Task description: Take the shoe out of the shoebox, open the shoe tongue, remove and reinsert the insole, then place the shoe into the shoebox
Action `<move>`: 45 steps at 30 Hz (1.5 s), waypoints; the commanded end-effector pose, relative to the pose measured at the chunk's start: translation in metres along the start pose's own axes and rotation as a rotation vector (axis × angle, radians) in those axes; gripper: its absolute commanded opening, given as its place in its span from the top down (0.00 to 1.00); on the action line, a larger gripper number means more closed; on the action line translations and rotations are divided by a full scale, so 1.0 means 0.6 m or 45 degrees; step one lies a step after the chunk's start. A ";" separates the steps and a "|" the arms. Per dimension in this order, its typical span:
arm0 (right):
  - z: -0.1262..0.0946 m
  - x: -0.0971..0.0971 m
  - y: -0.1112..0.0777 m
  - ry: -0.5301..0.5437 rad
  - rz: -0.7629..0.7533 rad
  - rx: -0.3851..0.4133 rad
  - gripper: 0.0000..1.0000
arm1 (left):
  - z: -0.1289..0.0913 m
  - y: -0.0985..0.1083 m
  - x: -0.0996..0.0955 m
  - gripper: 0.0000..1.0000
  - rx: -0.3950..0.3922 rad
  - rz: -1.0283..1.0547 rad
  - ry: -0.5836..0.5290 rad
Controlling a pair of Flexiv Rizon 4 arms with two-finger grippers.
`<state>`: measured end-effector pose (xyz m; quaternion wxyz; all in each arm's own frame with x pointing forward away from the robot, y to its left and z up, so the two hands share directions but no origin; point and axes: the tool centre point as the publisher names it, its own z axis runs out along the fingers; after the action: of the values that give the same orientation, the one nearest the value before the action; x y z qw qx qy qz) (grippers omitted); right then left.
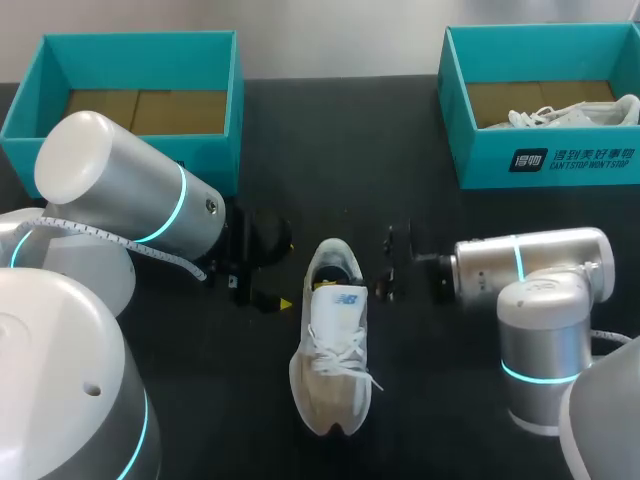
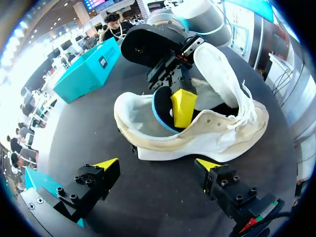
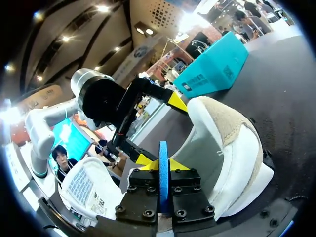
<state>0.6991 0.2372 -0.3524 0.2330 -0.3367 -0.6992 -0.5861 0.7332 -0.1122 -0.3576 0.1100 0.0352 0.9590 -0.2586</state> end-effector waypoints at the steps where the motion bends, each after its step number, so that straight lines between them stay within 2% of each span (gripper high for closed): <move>1: 0.003 0.009 0.007 -0.016 -0.034 -0.005 0.76 | -0.002 0.002 0.001 0.00 0.003 0.001 0.000; 2: 0.001 0.012 0.012 -0.020 -0.048 -0.003 0.61 | -0.002 0.002 0.001 0.00 0.003 0.001 0.000; 3: 0.001 0.014 0.018 -0.025 -0.063 0.002 0.54 | -0.002 0.002 0.001 0.00 0.003 0.001 0.000; 5: -0.001 0.019 0.026 -0.034 -0.087 0.009 0.20 | -0.002 0.002 0.001 0.00 0.003 0.001 0.000; 9: -0.005 0.026 0.042 -0.051 -0.124 0.026 0.00 | -0.002 0.002 0.001 0.00 0.003 0.001 0.000; 19: -0.009 0.034 0.064 -0.081 -0.172 0.054 0.00 | -0.002 0.002 0.001 0.00 0.003 0.001 0.000; 30: -0.016 0.047 0.068 -0.109 -0.171 0.097 0.00 | -0.002 0.002 0.001 0.00 0.003 0.001 0.000; 37: -0.033 0.050 0.061 -0.147 -0.137 0.125 0.00 | -0.014 0.004 -0.001 0.00 -0.009 0.018 0.005; 45: -0.051 0.061 0.077 -0.179 -0.163 0.169 0.00 | -0.028 0.010 -0.004 0.00 -0.040 0.038 0.025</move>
<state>0.7079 0.2236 -0.2984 0.1659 -0.3146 -0.7630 -0.5398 0.7344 -0.1034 -0.3541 0.1079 0.0495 0.9622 -0.2451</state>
